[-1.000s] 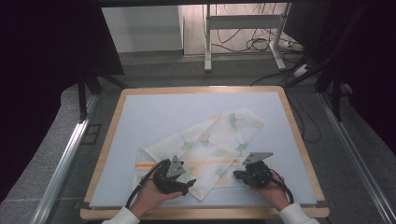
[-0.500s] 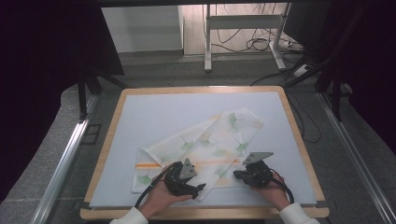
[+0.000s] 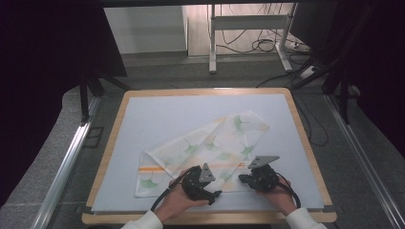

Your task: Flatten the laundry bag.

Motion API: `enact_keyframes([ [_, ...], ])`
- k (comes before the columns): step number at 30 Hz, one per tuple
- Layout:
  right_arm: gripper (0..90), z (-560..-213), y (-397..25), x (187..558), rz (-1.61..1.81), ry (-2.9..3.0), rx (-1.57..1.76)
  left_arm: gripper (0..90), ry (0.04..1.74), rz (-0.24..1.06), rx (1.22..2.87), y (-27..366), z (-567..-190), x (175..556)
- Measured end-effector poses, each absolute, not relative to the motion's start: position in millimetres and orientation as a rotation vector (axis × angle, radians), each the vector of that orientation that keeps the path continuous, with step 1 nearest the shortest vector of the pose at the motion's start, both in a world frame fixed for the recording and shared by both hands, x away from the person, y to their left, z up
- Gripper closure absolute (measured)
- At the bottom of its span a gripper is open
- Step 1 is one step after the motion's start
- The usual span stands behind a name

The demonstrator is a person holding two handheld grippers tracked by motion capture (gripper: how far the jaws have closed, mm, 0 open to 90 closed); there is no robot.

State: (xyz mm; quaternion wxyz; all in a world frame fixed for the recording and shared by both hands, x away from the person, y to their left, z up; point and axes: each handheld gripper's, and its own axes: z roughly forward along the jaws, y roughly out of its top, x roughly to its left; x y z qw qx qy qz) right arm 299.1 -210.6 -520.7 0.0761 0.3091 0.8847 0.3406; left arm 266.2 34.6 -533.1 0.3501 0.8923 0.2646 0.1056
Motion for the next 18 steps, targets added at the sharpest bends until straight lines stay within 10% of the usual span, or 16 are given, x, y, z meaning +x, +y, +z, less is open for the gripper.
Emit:
enact_keyframes([
  [18,89.3,-521,-211,299,1.018,2.653,0.919,67.8,0.718,0.205,2.272,50,-533,278],
])
